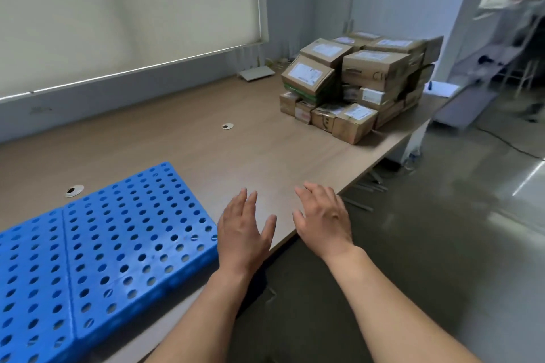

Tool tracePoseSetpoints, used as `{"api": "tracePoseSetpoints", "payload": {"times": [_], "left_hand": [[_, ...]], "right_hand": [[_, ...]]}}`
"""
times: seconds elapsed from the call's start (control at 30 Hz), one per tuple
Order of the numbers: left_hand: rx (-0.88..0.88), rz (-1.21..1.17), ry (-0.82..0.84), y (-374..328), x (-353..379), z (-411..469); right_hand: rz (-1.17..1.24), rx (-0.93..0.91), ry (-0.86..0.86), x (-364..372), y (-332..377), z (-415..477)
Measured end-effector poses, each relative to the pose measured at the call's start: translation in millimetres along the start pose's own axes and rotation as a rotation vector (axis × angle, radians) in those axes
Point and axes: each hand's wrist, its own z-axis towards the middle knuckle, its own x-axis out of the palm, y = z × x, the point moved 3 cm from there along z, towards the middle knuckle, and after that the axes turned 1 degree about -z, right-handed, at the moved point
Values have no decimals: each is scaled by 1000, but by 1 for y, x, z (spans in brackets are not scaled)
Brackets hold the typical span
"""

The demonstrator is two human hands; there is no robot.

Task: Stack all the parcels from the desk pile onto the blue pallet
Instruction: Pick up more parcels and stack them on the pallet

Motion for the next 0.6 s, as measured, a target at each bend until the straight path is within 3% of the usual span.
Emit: {"api": "tracePoseSetpoints", "payload": {"times": [0.27, 0.6], "left_hand": [[145, -31, 80, -54, 64, 67], [105, -34, 121, -103, 145, 208]], "right_hand": [[-101, 126, -18, 8, -88, 36], [-114, 161, 143, 63, -186, 155]]}}
